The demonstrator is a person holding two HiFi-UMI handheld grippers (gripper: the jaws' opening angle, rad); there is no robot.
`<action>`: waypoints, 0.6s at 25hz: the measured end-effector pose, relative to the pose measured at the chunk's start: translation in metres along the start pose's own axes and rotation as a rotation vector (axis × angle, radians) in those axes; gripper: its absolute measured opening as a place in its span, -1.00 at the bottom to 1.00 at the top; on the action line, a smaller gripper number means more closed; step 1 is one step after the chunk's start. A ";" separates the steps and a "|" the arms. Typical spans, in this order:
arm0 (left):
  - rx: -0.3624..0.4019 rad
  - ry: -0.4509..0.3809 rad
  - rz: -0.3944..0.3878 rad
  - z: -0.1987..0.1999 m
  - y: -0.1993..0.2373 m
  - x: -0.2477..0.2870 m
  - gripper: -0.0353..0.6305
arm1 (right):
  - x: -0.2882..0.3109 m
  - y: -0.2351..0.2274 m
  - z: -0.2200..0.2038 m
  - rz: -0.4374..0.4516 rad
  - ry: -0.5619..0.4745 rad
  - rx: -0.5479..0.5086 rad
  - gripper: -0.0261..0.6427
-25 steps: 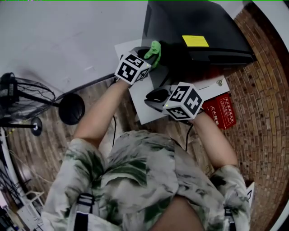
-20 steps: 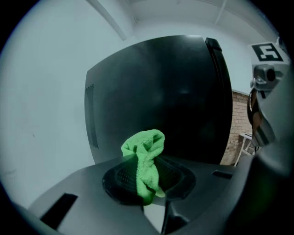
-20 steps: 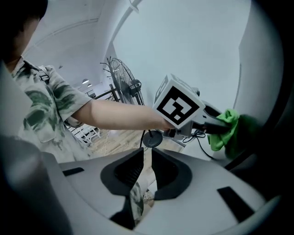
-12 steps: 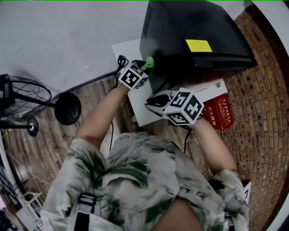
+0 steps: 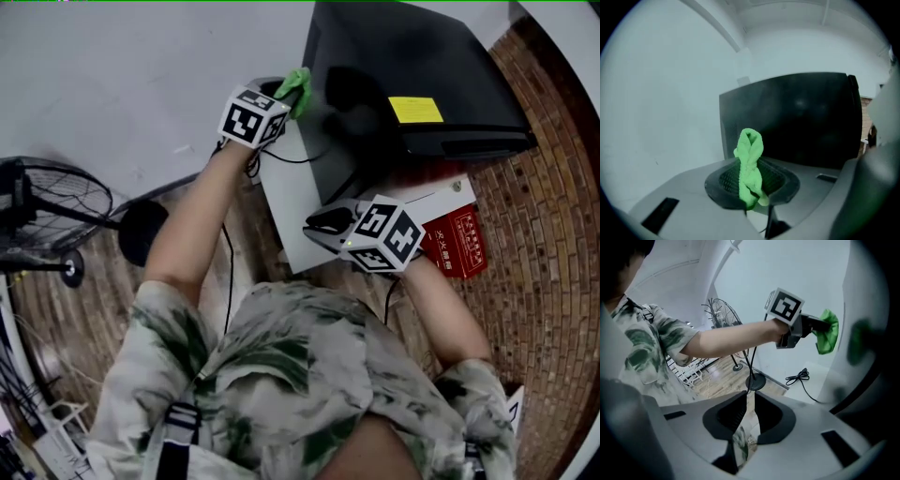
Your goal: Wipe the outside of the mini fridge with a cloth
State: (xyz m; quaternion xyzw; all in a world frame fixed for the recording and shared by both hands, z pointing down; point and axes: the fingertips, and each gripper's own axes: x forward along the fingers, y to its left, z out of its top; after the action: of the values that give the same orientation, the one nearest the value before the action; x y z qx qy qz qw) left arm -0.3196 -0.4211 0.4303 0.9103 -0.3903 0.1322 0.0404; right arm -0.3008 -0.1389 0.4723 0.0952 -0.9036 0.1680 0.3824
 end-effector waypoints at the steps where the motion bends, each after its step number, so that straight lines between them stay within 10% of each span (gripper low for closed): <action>1: 0.009 -0.024 0.015 0.018 0.008 -0.001 -0.66 | 0.000 0.000 0.001 0.002 -0.001 -0.003 -0.70; 9: 0.066 -0.157 0.067 0.111 0.035 0.008 -0.66 | -0.001 -0.001 0.005 -0.001 -0.012 0.000 -0.70; 15: 0.036 -0.158 0.064 0.092 0.034 0.023 -0.66 | -0.004 -0.006 -0.001 -0.016 -0.021 0.015 -0.70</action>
State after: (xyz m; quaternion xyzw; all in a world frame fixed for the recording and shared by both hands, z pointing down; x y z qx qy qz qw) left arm -0.3095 -0.4771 0.3473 0.9055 -0.4186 0.0685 -0.0113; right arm -0.2956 -0.1436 0.4715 0.1069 -0.9054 0.1707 0.3737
